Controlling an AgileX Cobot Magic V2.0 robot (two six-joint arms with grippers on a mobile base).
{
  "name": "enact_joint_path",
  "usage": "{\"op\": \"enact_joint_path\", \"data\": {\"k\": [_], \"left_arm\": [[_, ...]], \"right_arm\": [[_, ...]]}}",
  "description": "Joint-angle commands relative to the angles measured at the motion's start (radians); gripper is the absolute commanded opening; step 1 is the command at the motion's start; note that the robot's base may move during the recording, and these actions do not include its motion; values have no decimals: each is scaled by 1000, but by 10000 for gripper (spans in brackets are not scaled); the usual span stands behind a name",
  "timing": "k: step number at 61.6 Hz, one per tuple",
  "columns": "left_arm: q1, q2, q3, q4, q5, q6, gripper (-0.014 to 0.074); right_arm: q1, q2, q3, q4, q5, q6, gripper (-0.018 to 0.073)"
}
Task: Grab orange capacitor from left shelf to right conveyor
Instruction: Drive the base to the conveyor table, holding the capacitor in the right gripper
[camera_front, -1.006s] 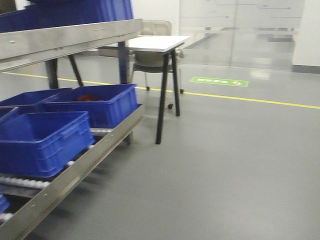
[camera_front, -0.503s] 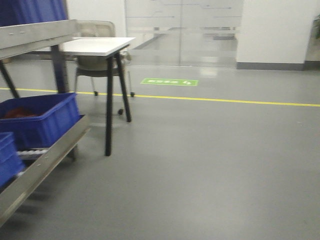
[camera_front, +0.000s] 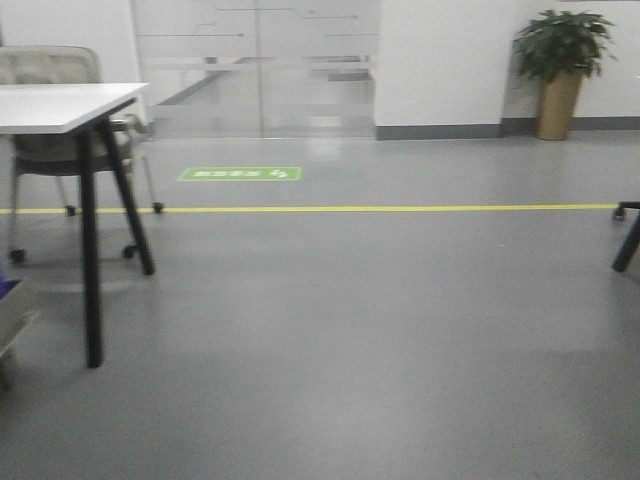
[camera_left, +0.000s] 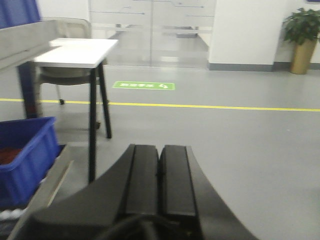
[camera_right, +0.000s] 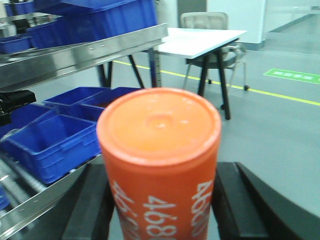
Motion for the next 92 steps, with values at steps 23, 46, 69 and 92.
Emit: {"op": "enact_joint_path", "data": {"k": [23, 46, 69, 92], "left_arm": [[-2, -8, 22, -3, -89, 0, -126], [-2, -8, 22, -3, -89, 0, -126], [-2, -8, 22, -3, -89, 0, -126], [-2, -8, 22, -3, -89, 0, -126]], "right_arm": [[-3, 4, -30, -10, -90, -5, 52], [-3, 4, -30, -10, -90, -5, 52], [-3, 4, -30, -10, -90, -5, 52], [-3, 4, -30, -10, -90, -5, 52]]}}
